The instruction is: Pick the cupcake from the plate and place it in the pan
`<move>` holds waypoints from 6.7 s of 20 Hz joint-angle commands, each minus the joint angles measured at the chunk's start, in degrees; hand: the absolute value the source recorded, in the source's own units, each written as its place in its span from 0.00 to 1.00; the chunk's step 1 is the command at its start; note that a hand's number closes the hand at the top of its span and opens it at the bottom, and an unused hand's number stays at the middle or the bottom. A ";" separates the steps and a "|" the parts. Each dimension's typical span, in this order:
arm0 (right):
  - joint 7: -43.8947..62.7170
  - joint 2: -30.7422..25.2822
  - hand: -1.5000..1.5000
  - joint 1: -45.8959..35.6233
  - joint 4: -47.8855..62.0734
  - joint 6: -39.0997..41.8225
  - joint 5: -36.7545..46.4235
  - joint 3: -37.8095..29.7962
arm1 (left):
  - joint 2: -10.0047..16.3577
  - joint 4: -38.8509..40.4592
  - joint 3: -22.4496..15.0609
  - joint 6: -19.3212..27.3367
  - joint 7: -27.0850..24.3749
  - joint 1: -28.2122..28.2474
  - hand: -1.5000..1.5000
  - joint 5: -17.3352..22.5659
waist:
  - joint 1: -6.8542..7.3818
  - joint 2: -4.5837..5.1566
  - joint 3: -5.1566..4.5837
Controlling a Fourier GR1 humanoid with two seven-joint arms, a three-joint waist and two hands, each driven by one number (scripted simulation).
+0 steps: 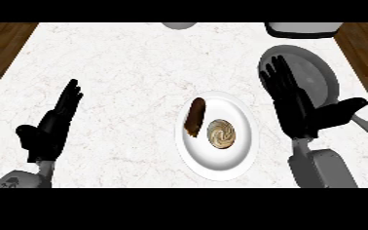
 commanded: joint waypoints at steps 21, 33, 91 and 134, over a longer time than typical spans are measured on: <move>-18.54 -36.00 0.00 6.19 -9.08 20.93 25.57 -0.11 | -2.30 -2.37 3.50 2.60 7.29 -8.27 0.50 -1.01 | -0.83 1.88 0.50; 9.07 -33.80 0.00 -10.77 -19.00 27.77 29.48 2.31 | -4.46 -3.69 5.26 0.22 8.32 -7.83 0.50 -3.54 | 0.91 2.23 0.59; 14.81 -3.01 0.00 -10.19 0.73 44.28 71.19 15.79 | -15.84 -1.28 17.58 -10.00 8.43 -7.75 0.50 -15.91 | 0.47 2.29 0.62; 53.47 11.72 1.00 -29.23 20.47 17.26 84.60 1.49 | -19.44 -3.29 18.55 -13.25 12.08 -11.12 0.50 -19.12 | 4.61 2.44 0.54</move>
